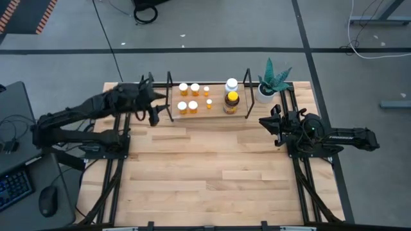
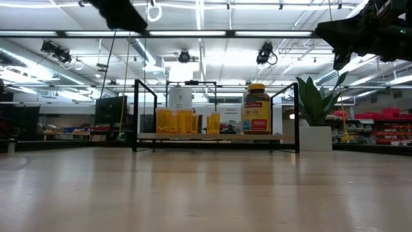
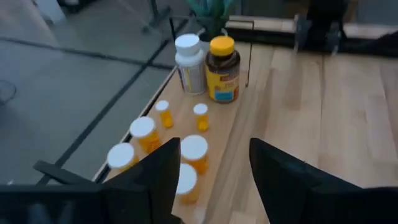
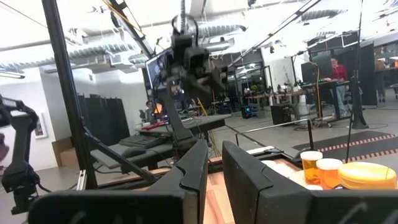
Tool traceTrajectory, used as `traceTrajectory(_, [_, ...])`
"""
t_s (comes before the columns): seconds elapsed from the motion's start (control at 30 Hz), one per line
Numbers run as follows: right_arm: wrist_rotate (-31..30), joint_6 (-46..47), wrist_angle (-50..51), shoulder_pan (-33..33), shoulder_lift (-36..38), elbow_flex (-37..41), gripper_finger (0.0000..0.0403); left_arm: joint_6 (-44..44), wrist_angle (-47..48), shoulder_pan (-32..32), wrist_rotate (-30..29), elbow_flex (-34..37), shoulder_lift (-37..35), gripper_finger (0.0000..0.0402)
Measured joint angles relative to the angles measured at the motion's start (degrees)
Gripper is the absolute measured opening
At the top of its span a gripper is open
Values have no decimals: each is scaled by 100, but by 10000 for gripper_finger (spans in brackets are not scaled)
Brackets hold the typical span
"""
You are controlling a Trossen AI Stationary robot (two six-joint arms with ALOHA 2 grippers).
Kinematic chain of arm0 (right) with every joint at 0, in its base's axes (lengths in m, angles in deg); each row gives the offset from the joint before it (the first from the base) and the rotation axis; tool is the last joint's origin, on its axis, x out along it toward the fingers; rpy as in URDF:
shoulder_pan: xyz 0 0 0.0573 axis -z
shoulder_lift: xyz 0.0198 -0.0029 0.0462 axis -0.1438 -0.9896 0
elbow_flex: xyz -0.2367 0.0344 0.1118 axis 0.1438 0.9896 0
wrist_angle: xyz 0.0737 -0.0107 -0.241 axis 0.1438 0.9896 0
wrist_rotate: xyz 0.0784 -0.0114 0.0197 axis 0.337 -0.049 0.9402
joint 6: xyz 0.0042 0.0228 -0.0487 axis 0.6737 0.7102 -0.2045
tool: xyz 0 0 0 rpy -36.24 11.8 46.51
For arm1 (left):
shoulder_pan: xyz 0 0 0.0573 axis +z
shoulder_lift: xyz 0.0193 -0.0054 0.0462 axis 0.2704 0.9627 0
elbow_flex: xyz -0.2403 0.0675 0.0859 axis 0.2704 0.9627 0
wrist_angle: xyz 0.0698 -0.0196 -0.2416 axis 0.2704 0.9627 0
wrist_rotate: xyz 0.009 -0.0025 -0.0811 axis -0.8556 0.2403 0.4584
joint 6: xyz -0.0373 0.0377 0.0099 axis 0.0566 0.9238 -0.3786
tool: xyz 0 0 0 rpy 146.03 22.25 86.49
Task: Pick and place medicine bottles onto shelf by color
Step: Return to Home Position
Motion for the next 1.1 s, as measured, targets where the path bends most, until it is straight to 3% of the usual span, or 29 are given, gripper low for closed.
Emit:
traceTrajectory(0.2, [0, 2, -1, 0, 2, 0, 57, -446, -1721, -12, -89, 1796, -925, 185])
traceTrajectory(0.4, [0, 0, -3, 0, 0, 0, 57, -621, -2822, -130, -88, 2914, -1528, 177])
traceTrajectory(0.87, [-1, 1, -3, 0, 1, -1, 57, -1090, -3062, -457, -186, 4105, -3082, 172])
traceTrajectory(1.1, [0, 0, -1, 0, 0, 0, 57, -1216, -3210, -735, -517, 4793, -3690, 172])
